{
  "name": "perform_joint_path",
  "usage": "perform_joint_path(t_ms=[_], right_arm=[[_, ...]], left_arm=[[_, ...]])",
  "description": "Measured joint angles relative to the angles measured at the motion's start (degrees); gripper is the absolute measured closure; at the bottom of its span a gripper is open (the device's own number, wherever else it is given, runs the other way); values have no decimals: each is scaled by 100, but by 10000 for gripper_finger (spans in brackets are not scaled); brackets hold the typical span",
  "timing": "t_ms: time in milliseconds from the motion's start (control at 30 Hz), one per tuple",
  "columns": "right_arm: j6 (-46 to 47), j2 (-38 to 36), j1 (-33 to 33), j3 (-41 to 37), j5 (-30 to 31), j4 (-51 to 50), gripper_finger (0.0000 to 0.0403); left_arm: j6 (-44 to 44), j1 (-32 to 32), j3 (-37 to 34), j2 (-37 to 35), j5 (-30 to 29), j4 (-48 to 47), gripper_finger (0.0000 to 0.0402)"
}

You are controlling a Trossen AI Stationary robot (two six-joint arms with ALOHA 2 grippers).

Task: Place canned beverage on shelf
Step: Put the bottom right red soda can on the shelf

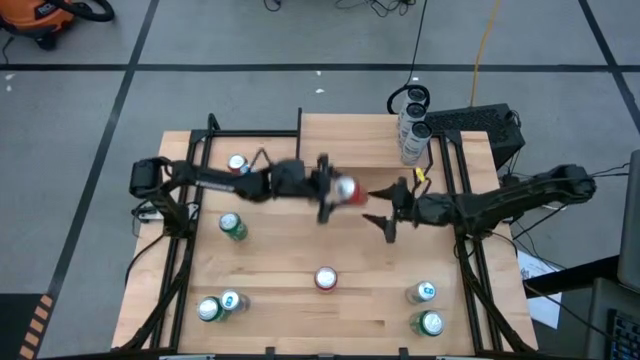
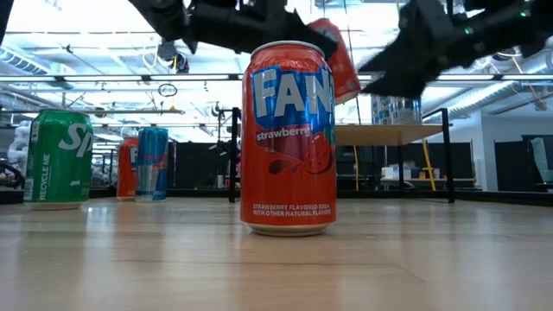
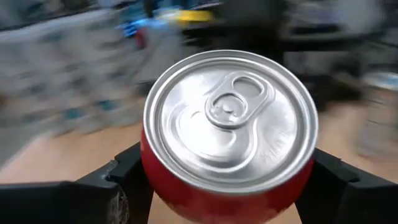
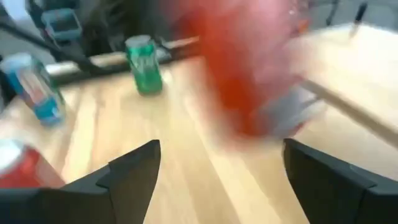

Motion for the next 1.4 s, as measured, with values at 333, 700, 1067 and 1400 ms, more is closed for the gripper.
perform_joint_path(t_ms=[333,700,1067,1400], right_arm=[[84,-486,531,10,425,-801,85],[825,-602,659,7,455,-1963,84],[959,-600,771,7,444,-2161,84],[938,-600,771,9,444,-2207,84]], left_arm=[[-281,1009,1331,9,320,-1334,122],[-269,1475,3422,1429,613,-2666,121],[-234,1710,4891,2587,618,-3568,121],[-99,1764,4883,2667,600,-3591,113]])
